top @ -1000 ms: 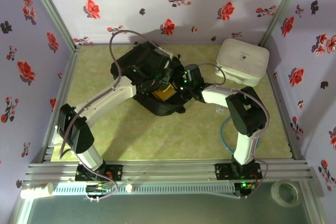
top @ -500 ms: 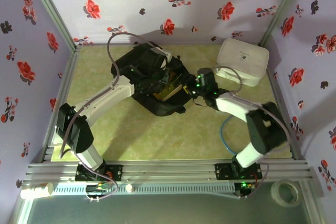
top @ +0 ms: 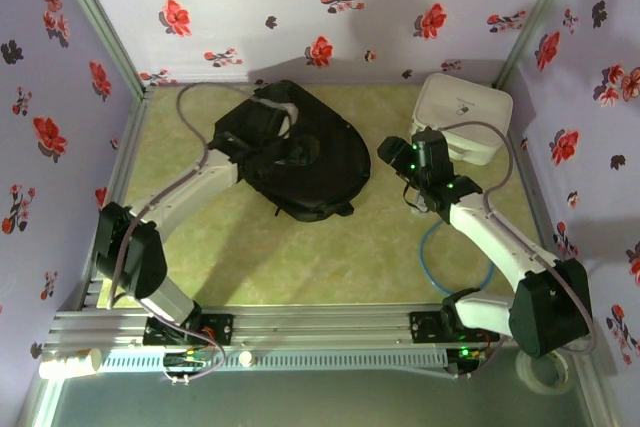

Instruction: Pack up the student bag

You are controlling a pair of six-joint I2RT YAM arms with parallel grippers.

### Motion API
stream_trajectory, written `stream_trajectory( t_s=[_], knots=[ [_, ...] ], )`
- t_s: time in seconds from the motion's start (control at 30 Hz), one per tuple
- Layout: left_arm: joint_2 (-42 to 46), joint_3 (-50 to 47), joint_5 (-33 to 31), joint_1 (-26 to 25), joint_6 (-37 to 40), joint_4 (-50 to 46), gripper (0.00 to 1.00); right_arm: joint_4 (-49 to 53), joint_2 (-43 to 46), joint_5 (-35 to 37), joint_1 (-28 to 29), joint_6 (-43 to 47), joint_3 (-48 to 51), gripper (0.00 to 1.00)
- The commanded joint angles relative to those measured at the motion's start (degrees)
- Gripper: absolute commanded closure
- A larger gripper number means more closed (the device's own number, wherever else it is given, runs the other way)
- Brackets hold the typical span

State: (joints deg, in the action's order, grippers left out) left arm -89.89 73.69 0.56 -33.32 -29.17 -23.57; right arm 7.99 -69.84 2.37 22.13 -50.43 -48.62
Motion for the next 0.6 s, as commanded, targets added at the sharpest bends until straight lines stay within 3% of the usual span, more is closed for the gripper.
stream_trajectory(
  t_s=[0.0,0.2,0.27,0.4,0.57],
  knots=[
    [5.36,-8.22,1.84,5.5,-11.46,3.45,0.19,2.14,-0.02,1.64,0.45,2.98,-2.05,0.24],
    [10.85,-25.75,11.75,15.32,-23.86,16.39,0.24,1.33,-2.37,0.27,1.63,2.52,-3.02,0.23],
    [10.69,-28.98,14.37,17.61,-26.6,20.16,0.27,0.86,-2.93,-0.04,1.97,2.7,-3.39,0.18],
    [8.26,-30.47,16.56,19.73,-27.97,23.79,0.34,-0.51,-3.1,-0.09,3.04,3.62,-3.75,0.05],
    [3.79,-29.54,16.56,20.66,-27.71,25.36,0.48,-0.01,-2.94,-0.01,3.53,3.72,-4.2,0.05]
  ],
)
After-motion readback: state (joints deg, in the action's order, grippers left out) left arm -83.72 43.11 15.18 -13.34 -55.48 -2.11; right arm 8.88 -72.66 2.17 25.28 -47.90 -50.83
